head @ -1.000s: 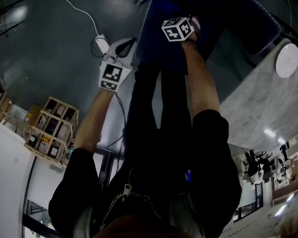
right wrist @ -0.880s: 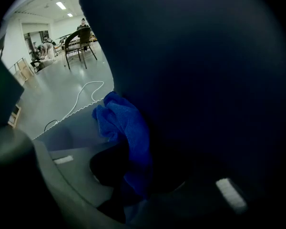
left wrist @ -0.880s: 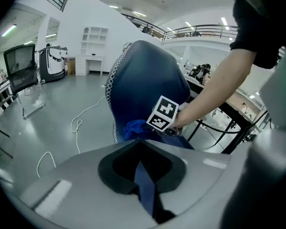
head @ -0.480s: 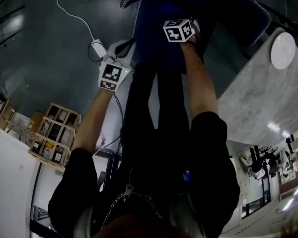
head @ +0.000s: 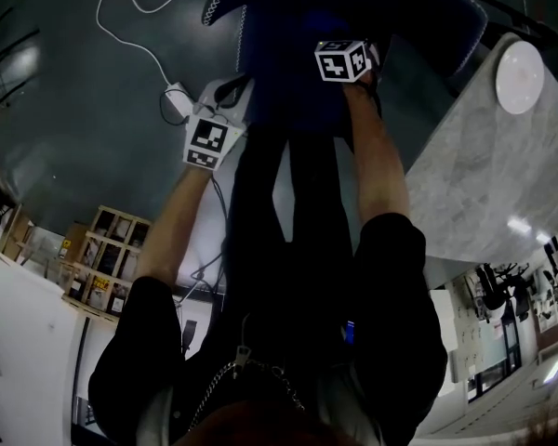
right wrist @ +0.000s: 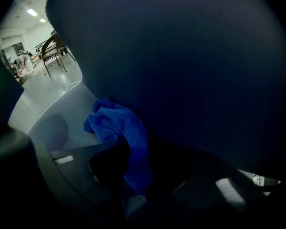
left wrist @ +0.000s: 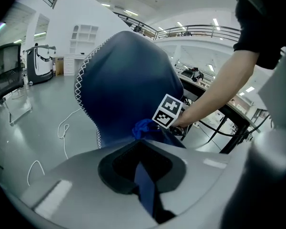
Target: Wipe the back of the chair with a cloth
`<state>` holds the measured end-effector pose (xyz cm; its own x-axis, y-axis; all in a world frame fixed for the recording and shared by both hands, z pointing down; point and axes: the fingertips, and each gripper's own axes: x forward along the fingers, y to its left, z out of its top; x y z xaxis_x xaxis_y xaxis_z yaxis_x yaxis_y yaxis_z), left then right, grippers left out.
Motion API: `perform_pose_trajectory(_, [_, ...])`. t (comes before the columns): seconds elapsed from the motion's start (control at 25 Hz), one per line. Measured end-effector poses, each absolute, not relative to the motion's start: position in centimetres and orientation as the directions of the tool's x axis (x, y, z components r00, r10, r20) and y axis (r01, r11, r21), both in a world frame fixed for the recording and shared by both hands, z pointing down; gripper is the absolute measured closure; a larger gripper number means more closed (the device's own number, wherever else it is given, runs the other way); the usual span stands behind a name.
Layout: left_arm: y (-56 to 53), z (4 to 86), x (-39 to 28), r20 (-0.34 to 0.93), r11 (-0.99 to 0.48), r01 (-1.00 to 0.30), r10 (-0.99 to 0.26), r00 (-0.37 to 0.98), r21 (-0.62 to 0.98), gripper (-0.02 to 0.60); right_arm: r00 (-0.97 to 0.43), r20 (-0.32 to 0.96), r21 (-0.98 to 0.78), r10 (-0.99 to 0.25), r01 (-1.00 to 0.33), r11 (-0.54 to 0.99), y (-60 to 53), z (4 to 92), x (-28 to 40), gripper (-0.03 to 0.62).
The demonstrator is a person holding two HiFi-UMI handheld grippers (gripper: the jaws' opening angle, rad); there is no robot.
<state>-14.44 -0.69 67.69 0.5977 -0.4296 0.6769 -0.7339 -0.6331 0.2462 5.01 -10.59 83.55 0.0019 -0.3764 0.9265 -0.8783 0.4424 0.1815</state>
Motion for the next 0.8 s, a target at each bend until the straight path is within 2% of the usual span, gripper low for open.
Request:
perform_pose_trajectory(0.44, [-1.2,67.8,-12.9,0.679,-0.661,-0.708,-0.403,0.614,0.249,0.578,0.085,0.938,0.200,-0.336,-0.924,0.326,-9.8,83.6,10.2,0.494])
perform_pose_trajectory(0.8, [-1.3,65.3,-11.4,0.663,-0.702,-0.669,-0.384,0.643,0.242,0.578,0.211,0.945,0.224,-0.249,-0.974,0.026,-8.0,81.7,16.1,0.494])
